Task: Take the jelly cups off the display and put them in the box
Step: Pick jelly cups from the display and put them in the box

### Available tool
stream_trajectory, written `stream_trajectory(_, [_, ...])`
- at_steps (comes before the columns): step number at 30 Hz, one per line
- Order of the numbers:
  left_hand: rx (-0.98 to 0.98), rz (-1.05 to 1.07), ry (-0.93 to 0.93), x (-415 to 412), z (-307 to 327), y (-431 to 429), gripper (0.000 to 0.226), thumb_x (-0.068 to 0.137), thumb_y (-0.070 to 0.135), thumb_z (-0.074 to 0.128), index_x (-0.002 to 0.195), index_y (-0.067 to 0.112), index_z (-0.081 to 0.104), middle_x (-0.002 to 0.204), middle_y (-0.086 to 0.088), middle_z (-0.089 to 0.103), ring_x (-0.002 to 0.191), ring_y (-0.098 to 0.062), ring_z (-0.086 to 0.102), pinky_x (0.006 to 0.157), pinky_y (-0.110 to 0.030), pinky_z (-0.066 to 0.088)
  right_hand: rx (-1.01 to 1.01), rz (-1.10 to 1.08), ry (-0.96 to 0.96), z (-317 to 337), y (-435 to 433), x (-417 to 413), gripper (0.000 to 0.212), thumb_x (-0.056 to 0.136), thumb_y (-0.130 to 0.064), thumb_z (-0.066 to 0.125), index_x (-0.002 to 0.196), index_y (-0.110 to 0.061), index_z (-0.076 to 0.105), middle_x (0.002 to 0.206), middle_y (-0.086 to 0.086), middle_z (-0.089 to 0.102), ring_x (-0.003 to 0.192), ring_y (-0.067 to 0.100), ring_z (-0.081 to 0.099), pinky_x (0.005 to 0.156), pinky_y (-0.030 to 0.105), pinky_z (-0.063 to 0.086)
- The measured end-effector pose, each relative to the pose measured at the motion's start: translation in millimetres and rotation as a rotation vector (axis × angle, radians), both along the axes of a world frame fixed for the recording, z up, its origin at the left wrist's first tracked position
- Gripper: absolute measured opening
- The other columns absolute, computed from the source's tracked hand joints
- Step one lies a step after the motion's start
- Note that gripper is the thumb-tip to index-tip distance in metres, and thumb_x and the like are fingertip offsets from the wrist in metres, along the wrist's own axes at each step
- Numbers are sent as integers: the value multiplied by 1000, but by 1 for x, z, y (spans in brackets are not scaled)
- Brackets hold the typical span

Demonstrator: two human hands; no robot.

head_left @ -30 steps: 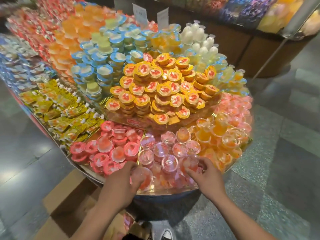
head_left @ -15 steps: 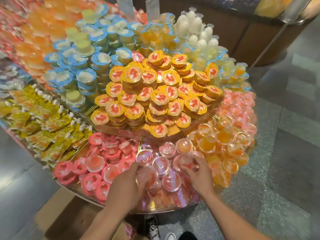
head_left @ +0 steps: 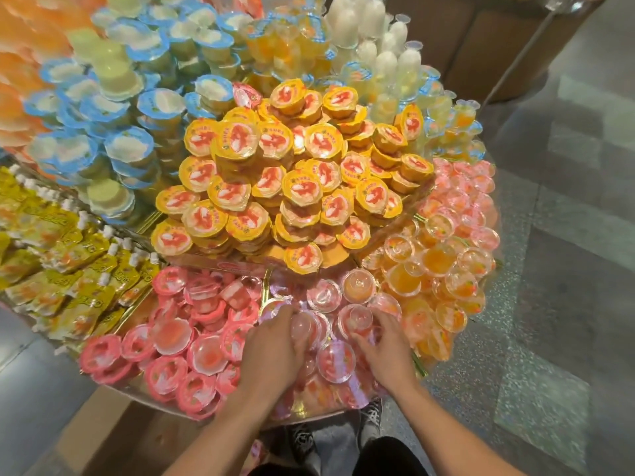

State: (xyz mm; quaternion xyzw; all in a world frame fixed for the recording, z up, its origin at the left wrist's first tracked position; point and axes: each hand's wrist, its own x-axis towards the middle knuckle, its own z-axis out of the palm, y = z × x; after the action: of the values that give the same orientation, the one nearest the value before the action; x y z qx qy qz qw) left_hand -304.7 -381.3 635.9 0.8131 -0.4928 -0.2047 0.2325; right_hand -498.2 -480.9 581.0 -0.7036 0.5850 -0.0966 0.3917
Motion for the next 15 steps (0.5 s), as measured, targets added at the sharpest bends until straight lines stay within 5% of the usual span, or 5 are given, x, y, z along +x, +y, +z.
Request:
stream_trajectory(9, [58, -36, -59, -8, -19, -25, 35, 96, 40, 54, 126, 21, 52, 95, 1, 72, 89, -25, 66, 82, -38, 42, -12, 47, 7, -2, -5, 1, 68, 89, -36, 74, 146, -24, 39, 145, -6, 47, 132, 9, 44, 111, 29, 38])
stream_trajectory(15, [156, -36, -136, -13, -33, -31, 30, 99, 41, 45, 122, 23, 52, 86, 2, 69, 85, -23, 65, 87, -40, 40, -12, 91, 16, 0, -10, -3, 71, 88, -37, 75, 147, -28, 36, 144, -10, 46, 126, -1, 40, 105, 20, 32])
